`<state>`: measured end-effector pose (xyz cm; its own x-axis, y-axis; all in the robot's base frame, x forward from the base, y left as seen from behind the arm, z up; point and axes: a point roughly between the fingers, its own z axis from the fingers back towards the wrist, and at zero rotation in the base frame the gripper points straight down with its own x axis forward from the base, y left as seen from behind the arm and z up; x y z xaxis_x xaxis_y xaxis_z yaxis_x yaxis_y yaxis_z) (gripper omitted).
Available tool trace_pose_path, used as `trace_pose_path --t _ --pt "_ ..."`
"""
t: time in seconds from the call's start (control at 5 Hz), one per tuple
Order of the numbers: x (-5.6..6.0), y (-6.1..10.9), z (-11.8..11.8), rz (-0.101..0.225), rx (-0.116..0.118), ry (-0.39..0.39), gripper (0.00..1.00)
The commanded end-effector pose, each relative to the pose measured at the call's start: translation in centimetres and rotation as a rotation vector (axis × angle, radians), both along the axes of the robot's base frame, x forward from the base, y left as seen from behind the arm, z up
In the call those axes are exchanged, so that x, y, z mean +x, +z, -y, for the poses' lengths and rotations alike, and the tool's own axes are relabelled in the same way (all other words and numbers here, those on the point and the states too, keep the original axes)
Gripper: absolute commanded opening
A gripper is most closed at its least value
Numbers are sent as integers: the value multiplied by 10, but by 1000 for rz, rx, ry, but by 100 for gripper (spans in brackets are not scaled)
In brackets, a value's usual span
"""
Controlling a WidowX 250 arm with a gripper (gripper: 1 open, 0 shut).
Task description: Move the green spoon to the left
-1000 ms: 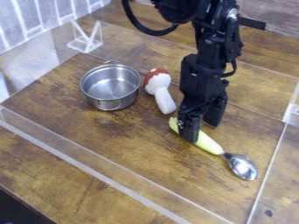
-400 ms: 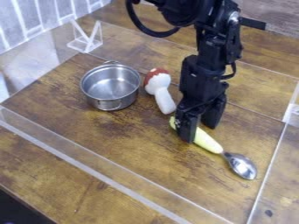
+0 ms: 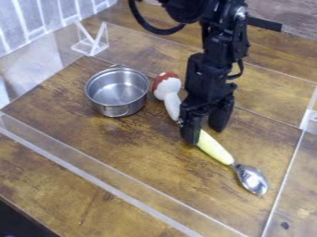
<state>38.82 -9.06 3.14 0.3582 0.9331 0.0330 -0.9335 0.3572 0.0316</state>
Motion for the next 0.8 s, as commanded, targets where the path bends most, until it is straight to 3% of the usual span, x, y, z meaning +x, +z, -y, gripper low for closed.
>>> trace_pose_path --t 0.0,0.2,0.4,0.6 --pt "14 20 4 53 -12 84 100" --pt "17 19 -1 42 -14 34 100" --pt "10 34 0 41 -24 -7 0" --pt "7 40 5 46 -34 -87 0"
